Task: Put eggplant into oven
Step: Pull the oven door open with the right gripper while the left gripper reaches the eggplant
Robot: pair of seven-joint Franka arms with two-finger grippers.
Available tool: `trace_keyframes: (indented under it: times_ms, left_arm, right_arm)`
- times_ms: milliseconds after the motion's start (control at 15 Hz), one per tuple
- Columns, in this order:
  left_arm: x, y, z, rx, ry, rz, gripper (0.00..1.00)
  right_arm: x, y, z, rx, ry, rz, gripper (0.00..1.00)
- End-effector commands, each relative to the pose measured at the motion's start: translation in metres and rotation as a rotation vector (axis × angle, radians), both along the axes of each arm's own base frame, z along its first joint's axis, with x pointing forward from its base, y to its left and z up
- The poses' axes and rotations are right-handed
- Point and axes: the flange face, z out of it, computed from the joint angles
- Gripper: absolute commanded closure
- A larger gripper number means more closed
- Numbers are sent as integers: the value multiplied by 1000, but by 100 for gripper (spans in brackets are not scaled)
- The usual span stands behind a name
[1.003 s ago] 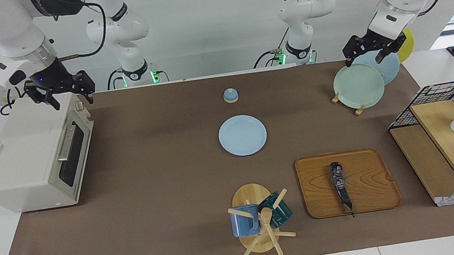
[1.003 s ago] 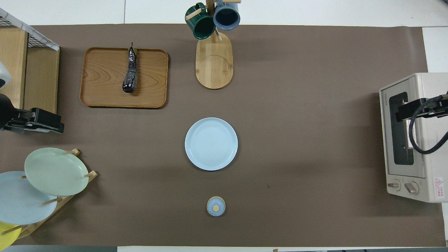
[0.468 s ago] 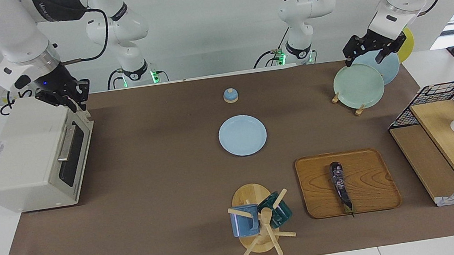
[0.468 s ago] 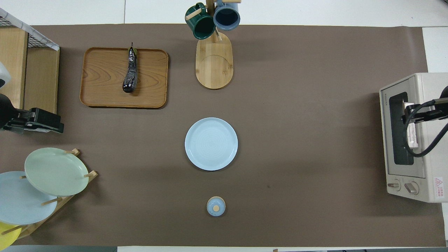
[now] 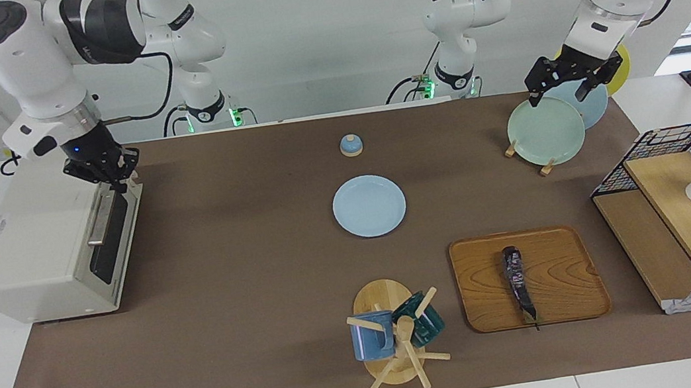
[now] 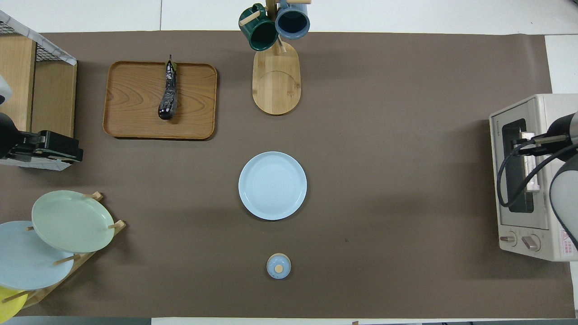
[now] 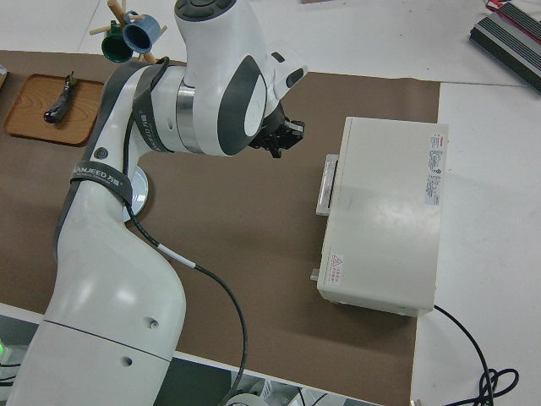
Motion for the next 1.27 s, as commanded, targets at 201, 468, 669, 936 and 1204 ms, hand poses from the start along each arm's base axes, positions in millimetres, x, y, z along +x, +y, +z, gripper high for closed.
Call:
trace_keyframes:
  times_ms: [201,468,669,936,1204]
  left_arm:
    - [49,-11,-56,-24,-12,-4,0]
    - [98,-21,-116,-37,23,-17,0]
    - [119,-47,-158,-46,-11,-47,0]
    - [148,-67,-234,-48,-8,-77,0]
    - [161,-84,-278,-35,-73,-164,0]
  right_arm:
    - [-9,-29,-27,-65,19,-15,100]
    - [-11,-55,-50,-83,10,18,100]
    - [-7,-62,-64,-81,12,16,100]
    - [-10,-67,-76,-78,25,16,100]
    - [-14,-72,-89,-75,21,13,100]
